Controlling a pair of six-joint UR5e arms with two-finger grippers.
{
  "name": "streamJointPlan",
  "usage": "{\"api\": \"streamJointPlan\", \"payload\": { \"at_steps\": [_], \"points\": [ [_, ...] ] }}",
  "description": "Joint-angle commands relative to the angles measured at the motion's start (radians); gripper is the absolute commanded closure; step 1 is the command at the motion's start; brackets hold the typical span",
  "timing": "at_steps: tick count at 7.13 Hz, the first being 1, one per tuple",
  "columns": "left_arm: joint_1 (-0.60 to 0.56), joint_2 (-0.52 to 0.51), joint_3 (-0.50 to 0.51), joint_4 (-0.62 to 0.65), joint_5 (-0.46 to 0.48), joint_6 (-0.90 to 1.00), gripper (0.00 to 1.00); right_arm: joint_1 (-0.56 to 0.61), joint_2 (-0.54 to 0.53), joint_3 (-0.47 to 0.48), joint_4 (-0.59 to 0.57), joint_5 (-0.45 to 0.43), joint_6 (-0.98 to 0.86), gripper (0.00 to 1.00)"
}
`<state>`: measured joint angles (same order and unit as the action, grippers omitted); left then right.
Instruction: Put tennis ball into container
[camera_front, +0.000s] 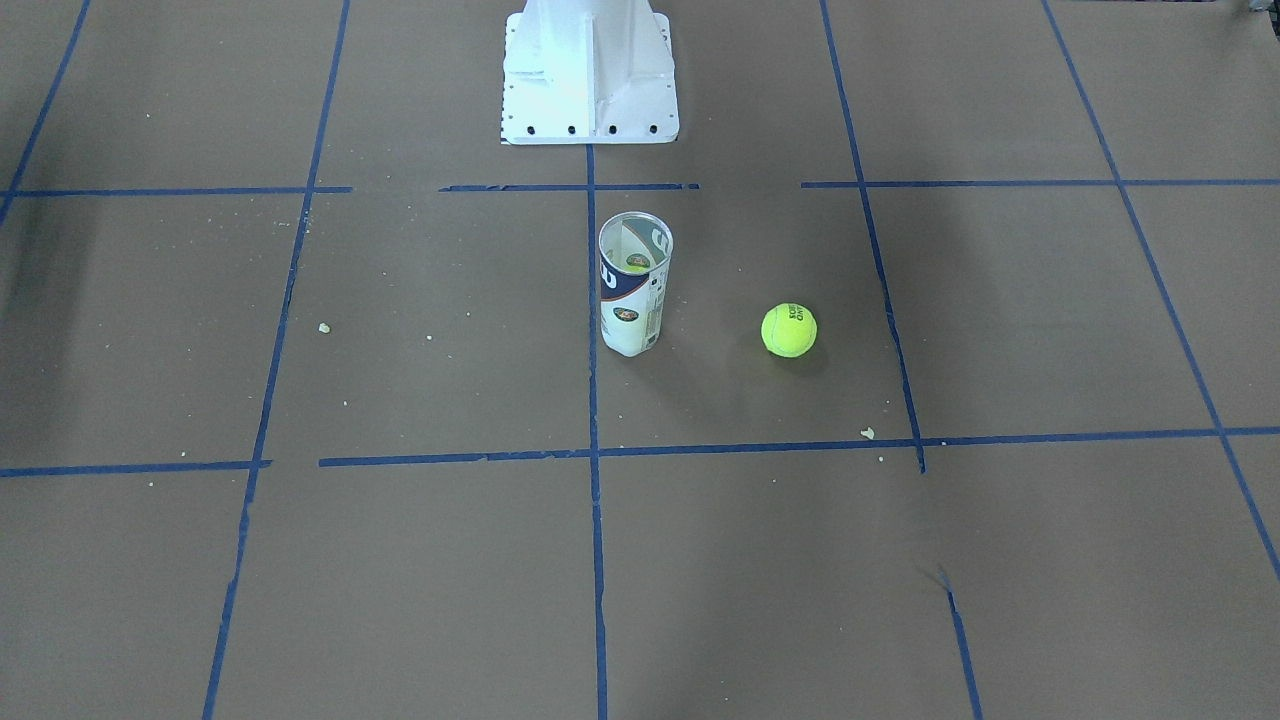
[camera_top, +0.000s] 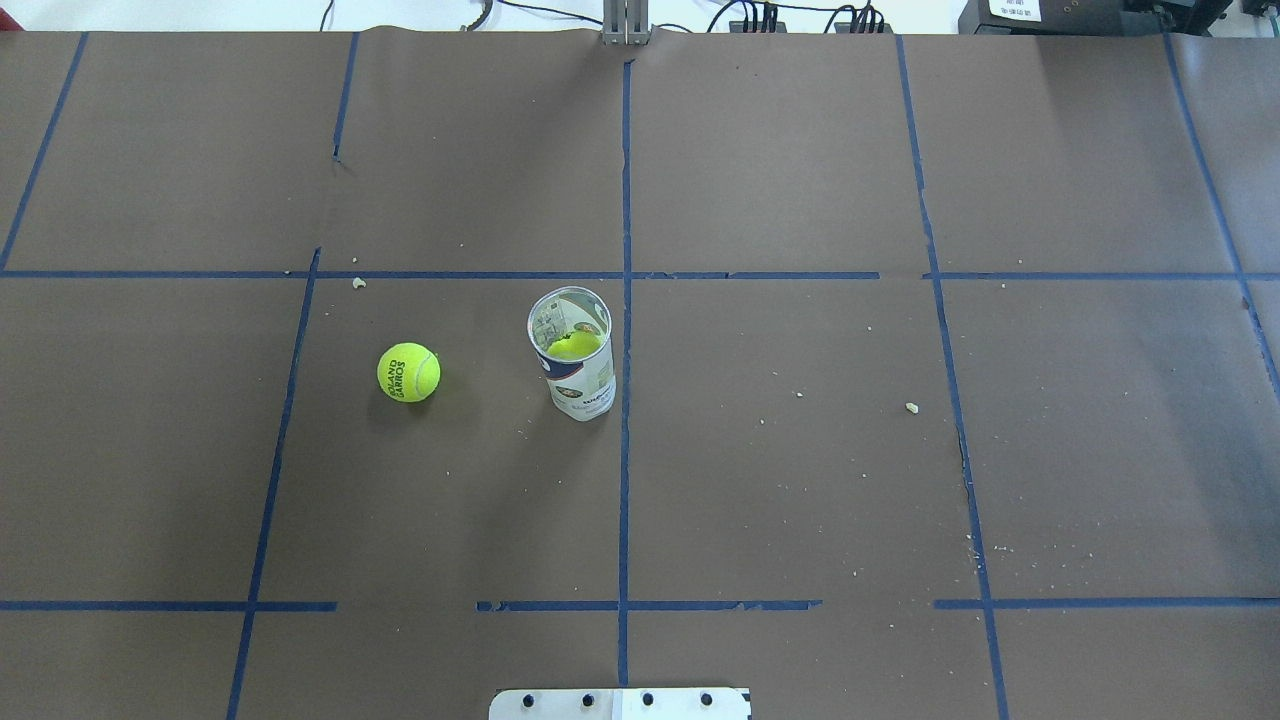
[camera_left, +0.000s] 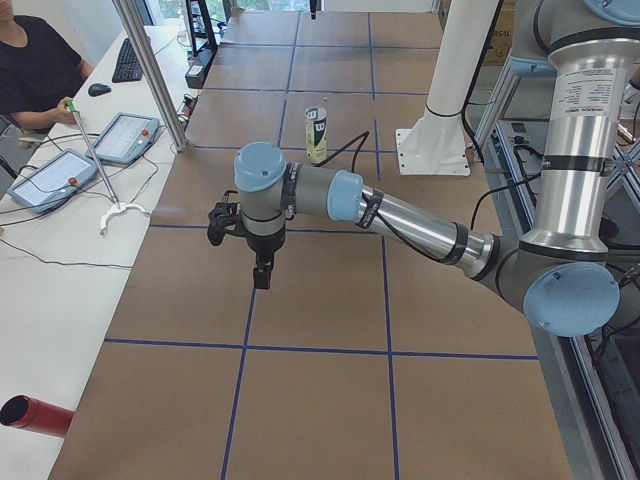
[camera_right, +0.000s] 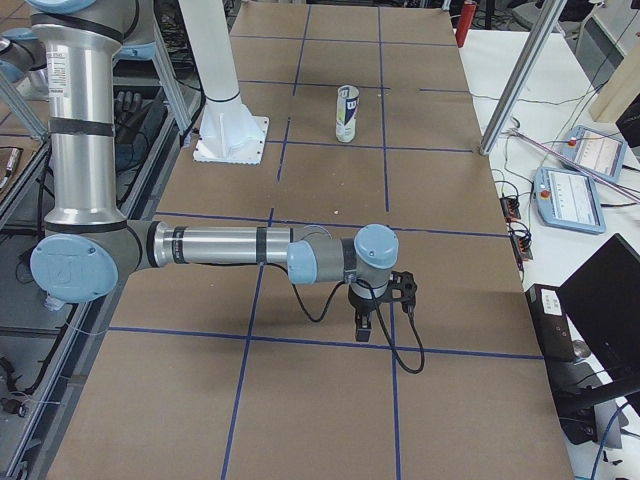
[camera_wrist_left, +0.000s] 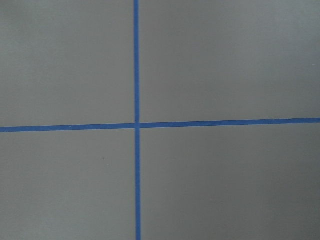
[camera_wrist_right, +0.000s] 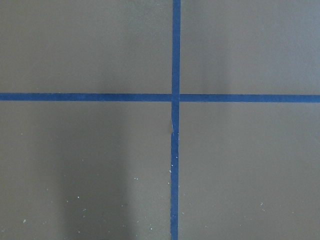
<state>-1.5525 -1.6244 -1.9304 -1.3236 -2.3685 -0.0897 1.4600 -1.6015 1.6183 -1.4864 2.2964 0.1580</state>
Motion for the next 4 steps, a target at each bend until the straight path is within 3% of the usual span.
{"api": "streamJointPlan", "payload": {
  "at_steps": [1, 4],
  "points": [
    [0.06, -0.002, -0.074, 0.003, -0.001, -0.071, 0.0, 0.0, 0.0, 0.0, 0.0, 0.0, 0.0, 0.0],
    [0.187, -0.025, -0.081, -0.056, -0.001, -0.161, 0.0, 0.0, 0.0, 0.0, 0.0, 0.0, 0.0, 0.0]
  ]
}}
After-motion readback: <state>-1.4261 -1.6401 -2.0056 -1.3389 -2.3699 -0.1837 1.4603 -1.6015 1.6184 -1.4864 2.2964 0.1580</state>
